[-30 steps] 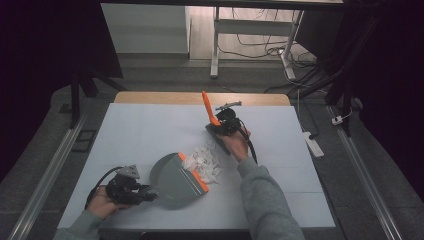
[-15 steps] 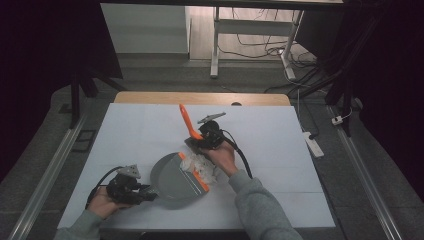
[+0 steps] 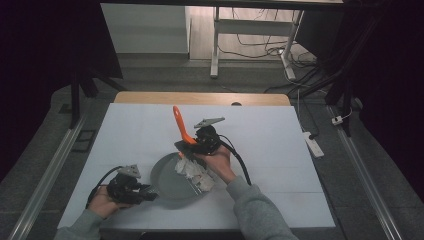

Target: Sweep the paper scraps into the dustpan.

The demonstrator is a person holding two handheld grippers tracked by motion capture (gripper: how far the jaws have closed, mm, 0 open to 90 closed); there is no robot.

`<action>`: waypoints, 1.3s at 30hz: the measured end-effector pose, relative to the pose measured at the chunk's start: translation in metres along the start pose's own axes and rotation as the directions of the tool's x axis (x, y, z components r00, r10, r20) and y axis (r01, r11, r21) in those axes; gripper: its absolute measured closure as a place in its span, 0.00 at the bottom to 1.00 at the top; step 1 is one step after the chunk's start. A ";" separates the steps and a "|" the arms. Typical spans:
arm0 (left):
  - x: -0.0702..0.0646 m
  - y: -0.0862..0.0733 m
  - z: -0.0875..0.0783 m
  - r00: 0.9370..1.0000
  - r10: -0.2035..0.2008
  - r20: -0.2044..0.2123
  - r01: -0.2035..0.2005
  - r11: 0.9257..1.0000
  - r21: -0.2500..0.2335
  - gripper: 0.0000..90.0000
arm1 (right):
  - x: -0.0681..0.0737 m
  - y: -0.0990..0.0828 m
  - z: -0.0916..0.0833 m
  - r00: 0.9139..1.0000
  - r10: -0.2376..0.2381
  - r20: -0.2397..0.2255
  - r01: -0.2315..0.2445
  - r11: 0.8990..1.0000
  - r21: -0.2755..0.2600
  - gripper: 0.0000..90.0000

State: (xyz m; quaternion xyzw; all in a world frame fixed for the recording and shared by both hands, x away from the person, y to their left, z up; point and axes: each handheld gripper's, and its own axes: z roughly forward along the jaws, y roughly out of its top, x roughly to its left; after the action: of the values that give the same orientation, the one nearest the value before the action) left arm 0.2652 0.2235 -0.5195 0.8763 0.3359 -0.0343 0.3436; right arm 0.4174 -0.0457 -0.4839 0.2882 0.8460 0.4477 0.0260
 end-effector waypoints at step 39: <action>0.001 0.000 0.000 1.000 -0.002 -0.003 0.002 1.000 0.000 0.69 | 0.035 0.006 0.005 0.997 -0.052 -0.055 0.054 0.998 0.023 0.78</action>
State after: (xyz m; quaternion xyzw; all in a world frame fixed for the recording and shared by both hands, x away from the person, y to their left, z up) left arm 0.2661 0.2241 -0.5195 0.8761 0.3373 -0.0333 0.3429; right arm 0.3927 -0.0217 -0.4752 0.2538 0.8592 0.4440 0.0113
